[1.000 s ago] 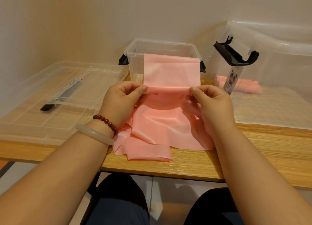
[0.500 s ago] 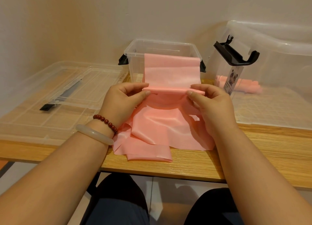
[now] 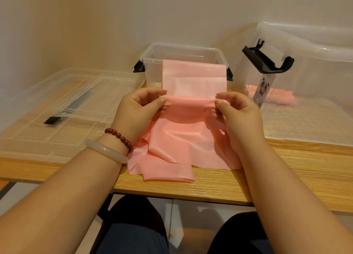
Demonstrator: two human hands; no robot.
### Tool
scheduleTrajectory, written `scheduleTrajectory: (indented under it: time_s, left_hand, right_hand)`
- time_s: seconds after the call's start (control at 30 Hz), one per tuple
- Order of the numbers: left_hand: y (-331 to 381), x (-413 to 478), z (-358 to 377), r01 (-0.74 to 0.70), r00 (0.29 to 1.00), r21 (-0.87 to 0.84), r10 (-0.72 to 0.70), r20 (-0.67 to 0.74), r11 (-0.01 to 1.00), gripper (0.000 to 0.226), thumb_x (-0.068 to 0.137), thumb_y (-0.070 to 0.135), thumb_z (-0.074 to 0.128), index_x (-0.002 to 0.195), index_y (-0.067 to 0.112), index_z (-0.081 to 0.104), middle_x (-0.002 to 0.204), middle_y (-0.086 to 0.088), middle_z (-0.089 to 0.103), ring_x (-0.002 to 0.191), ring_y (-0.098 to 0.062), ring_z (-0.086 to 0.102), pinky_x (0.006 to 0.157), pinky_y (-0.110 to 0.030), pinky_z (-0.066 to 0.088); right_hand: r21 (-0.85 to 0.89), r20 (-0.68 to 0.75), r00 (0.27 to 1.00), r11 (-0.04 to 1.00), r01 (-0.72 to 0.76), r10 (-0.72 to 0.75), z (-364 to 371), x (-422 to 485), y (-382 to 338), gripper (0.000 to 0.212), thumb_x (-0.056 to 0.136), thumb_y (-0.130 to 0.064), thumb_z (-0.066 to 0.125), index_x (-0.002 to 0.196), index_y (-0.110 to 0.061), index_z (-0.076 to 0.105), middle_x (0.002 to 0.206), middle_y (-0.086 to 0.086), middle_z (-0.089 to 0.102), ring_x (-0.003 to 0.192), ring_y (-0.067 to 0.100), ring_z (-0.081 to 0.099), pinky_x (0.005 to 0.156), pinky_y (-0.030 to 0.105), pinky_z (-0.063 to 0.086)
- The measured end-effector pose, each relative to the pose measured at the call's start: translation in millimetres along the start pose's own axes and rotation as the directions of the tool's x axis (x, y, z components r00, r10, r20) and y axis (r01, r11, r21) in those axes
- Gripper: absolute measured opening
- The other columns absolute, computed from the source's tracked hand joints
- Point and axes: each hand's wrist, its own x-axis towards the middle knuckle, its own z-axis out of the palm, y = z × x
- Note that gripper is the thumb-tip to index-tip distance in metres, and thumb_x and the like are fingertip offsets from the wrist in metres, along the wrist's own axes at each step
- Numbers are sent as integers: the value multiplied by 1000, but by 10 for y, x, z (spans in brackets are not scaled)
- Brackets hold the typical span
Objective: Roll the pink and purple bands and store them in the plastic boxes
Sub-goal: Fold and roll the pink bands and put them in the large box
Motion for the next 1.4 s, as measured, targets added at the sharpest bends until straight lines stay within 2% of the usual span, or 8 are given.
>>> scheduleTrajectory:
  time_s: [0.2, 0.43, 0.6, 0.7, 0.87, 1.13, 1.3, 1.4]
  left_hand:
    - [-6, -1, -2, 9, 1000, 61, -10, 15, 998, 22, 92, 6, 61, 94, 25, 72, 76, 5, 71, 73, -7, 66, 76, -24, 58]
    - [13, -18, -27, 41, 999, 74, -43, 19, 996, 17, 84, 18, 72, 98, 28, 72, 88, 1, 74, 81, -10, 68, 74, -21, 56]
    - [44, -38, 0, 15, 999, 34, -16, 33, 999, 16, 91, 11, 63, 90, 24, 72, 75, 11, 74, 75, -2, 68, 69, -16, 54]
    - [29, -30, 1, 35, 999, 3, -35, 28, 999, 14, 89, 10, 65, 89, 22, 74, 80, 5, 75, 81, -10, 71, 72, -19, 55]
    - [2, -6, -7, 55, 998, -13, -55, 0, 998, 12, 86, 10, 70, 92, 18, 75, 87, -3, 76, 85, -18, 72, 75, -24, 57]
    - [-14, 9, -2, 6, 1000, 5, -6, -17, 1000, 19, 87, 3, 67, 90, 22, 71, 80, -1, 70, 68, -10, 65, 70, -23, 58]
    - [13, -7, -2, 49, 998, -1, -49, -29, 999, 14, 86, 9, 69, 94, 20, 74, 79, 3, 73, 69, -7, 67, 66, -18, 55]
    - [7, -17, -25, 53, 999, 59, -53, -3, 997, 19, 83, 14, 73, 99, 24, 73, 84, 2, 74, 79, -10, 69, 72, -23, 57]
  right_hand:
    - [-13, 12, 1000, 1000, 21, -20, 7, -16, 2, 8, 93, -9, 64, 95, -12, 71, 81, 12, 67, 63, 17, 65, 51, 33, 58]
    - [-117, 46, 998, 992, 38, -33, -55, 23, 40, 15, 87, -15, 72, 100, -21, 74, 96, -3, 71, 89, 14, 70, 77, 36, 61]
    - [-63, 12, 999, 998, 30, -30, -18, 20, 31, 7, 90, -16, 69, 90, -16, 76, 84, 2, 74, 78, 14, 71, 69, 28, 59]
    - [13, 16, 1000, 1000, -8, 8, -3, 5, 11, 9, 92, -10, 66, 91, -11, 75, 77, 4, 72, 67, 7, 67, 57, 20, 54]
    - [-11, 17, 1000, 1000, 18, -18, -13, -4, -4, 11, 91, -10, 66, 100, -16, 70, 92, 6, 71, 73, 13, 71, 57, 23, 56]
    - [-17, 18, 998, 998, 54, -53, -6, 5, 5, 4, 93, -10, 65, 95, -13, 68, 75, 3, 67, 63, 10, 66, 55, 28, 57]
    - [-45, 49, 998, 998, 31, -29, -37, 24, 40, 20, 84, -15, 76, 103, -16, 72, 98, 4, 72, 87, 16, 72, 76, 38, 62]
    - [-89, 37, 999, 995, 37, -34, -48, 30, 45, 17, 87, -14, 73, 103, -20, 72, 96, -1, 73, 88, 14, 71, 78, 39, 61]
